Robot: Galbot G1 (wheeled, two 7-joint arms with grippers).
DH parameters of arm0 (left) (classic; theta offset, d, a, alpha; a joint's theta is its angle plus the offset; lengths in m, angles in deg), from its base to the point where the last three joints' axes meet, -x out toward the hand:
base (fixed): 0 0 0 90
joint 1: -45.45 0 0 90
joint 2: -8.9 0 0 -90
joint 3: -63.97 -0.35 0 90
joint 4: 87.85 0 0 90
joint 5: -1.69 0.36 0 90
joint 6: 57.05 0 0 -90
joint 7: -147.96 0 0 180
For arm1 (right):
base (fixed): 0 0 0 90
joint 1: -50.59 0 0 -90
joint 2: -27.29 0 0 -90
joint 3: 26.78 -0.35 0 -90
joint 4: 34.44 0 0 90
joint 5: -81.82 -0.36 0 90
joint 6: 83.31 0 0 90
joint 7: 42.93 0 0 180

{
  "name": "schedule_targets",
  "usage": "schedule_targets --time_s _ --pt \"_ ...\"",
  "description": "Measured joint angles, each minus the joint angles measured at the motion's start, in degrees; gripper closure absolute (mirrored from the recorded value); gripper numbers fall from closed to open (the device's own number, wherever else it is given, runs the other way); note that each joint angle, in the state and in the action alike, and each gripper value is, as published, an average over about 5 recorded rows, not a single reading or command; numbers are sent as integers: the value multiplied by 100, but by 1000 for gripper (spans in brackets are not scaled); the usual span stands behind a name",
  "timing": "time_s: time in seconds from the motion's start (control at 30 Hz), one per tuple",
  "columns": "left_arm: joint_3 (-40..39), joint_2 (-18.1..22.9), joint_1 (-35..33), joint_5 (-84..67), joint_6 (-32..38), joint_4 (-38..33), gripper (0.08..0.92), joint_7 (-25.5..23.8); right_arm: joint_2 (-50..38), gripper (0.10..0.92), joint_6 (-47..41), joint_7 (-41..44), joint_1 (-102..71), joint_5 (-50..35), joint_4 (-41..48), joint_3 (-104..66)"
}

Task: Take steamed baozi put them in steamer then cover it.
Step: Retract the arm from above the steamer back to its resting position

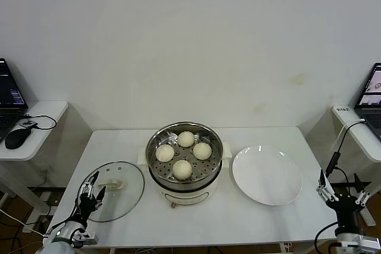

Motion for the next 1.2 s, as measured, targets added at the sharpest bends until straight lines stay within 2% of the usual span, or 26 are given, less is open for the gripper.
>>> schedule_targets --time_s 0.53,0.63,1.2 --pt "-344 74 800 -284 -31 713 178 -22 192 203 88 57 -127 302 162 101" --pt "-369 82 866 -383 -25 778 199 -26 208 202 105 67 -152 365 191 121" --pt "-427 90 1035 -580 34 1062 673 -43 297 202 139 -49 -203 567 274 170"
